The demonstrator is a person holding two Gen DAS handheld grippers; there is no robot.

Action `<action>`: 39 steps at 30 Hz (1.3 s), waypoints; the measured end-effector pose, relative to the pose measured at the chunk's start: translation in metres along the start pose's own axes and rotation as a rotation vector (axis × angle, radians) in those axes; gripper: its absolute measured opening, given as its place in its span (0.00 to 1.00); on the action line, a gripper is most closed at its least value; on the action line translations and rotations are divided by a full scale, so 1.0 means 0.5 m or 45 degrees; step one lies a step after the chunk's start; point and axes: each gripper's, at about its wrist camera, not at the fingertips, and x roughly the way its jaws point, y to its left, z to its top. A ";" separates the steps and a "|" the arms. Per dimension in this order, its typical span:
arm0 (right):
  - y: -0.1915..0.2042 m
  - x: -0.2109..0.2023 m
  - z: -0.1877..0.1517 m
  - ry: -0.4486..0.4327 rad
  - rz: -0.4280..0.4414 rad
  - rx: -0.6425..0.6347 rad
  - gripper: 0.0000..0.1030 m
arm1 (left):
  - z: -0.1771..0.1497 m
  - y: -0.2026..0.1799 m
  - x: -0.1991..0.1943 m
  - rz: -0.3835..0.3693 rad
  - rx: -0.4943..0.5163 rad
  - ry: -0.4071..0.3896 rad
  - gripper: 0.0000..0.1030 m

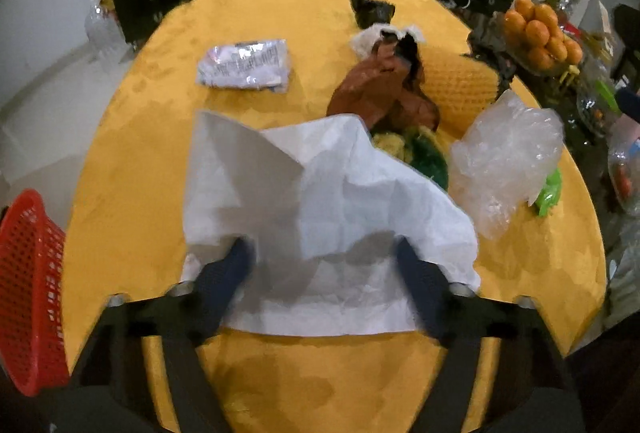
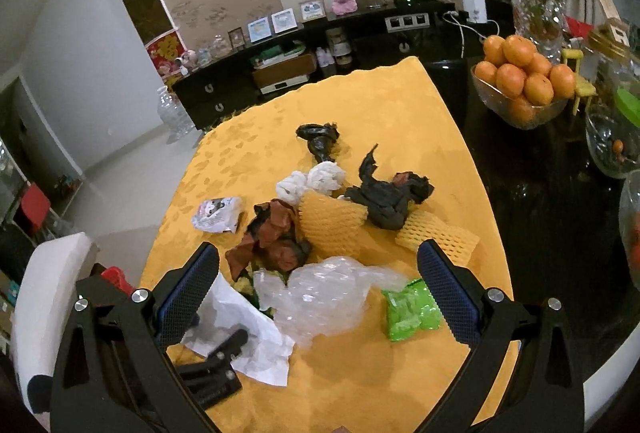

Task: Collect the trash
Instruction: 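Reach the left tool to the white tissue and close on it while the right tool moves over the table, then grasp the clear bubble plastic with the right tool while the left tool lifts the tissue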

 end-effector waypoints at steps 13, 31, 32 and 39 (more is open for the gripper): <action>-0.018 0.025 -0.011 0.033 -0.032 0.019 0.94 | 0.004 0.045 -0.055 -0.035 -0.080 -0.073 0.04; 0.027 0.152 -0.089 0.241 -0.077 -0.210 0.72 | 0.041 0.153 -0.260 0.125 -0.217 -0.416 0.04; 0.024 0.158 -0.089 0.251 -0.074 -0.210 0.64 | 0.040 0.156 -0.260 0.131 -0.219 -0.418 0.04; 0.012 0.129 -0.062 0.188 -0.072 -0.153 0.45 | 0.030 0.185 -0.279 0.181 -0.249 -0.446 0.04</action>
